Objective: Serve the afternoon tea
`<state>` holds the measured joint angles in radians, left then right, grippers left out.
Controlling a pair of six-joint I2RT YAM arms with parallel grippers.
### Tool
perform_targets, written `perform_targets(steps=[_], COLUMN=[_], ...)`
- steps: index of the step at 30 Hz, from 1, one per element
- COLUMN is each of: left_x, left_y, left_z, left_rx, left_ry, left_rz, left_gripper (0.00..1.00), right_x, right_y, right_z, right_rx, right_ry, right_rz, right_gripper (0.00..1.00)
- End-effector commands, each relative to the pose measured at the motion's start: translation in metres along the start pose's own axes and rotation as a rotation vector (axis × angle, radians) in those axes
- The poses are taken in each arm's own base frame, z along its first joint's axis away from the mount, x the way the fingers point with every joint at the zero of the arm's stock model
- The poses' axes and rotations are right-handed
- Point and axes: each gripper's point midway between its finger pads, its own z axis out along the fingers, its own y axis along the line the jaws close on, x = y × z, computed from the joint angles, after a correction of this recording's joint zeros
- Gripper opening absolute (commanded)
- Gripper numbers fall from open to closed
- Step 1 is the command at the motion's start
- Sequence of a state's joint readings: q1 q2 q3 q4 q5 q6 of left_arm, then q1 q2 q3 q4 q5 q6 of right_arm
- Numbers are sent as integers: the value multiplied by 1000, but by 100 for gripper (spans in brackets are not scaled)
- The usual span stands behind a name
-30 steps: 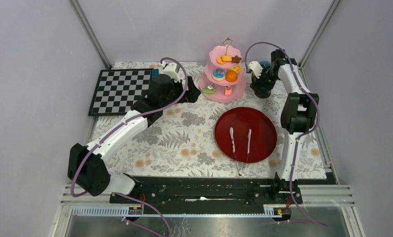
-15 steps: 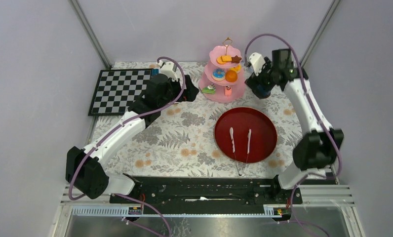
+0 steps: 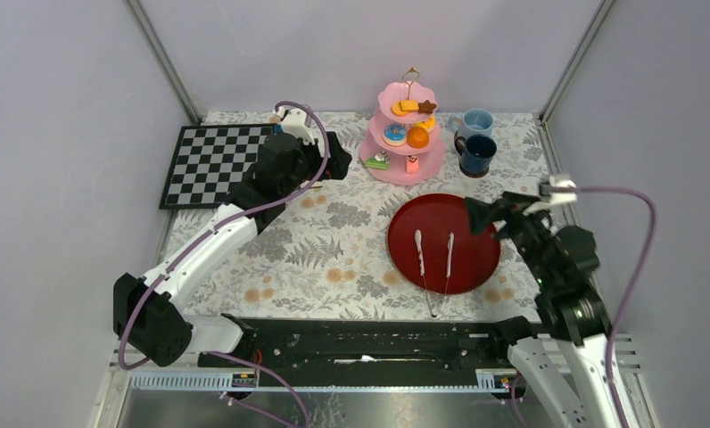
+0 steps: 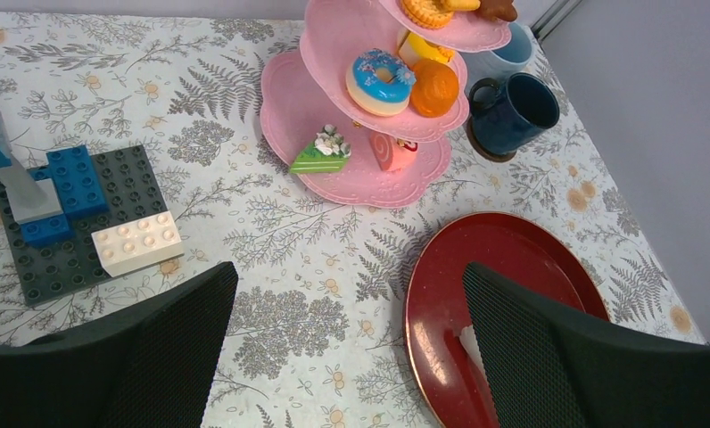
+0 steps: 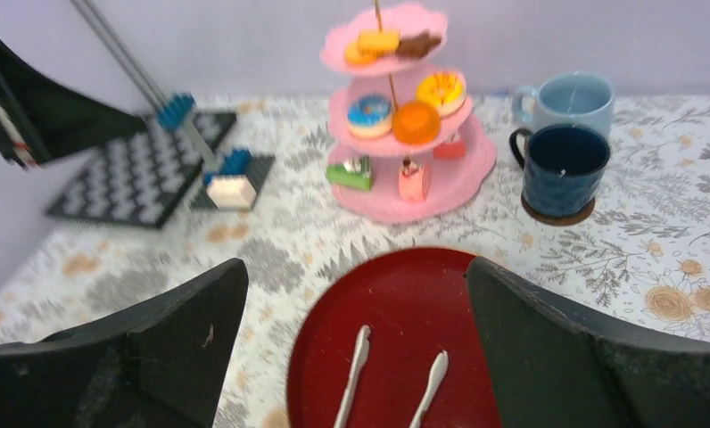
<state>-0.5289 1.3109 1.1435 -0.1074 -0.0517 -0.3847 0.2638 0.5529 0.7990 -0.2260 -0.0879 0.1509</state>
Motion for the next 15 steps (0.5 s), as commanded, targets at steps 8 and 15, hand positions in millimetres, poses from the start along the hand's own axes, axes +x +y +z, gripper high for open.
perform_targets(steps=[8, 15], left_x=[-78, -103], left_y=[-15, -13], left_z=[-107, -183], left_rx=[52, 84], left_ry=[-299, -459], left_rz=[-166, -167], left_gripper=[99, 99], right_x=[-22, -30], right_y=[-29, -35], right_z=[-82, -94], right_rx=[233, 255], right_ry=[-108, -177], right_rz=[107, 61], right_gripper=[99, 100])
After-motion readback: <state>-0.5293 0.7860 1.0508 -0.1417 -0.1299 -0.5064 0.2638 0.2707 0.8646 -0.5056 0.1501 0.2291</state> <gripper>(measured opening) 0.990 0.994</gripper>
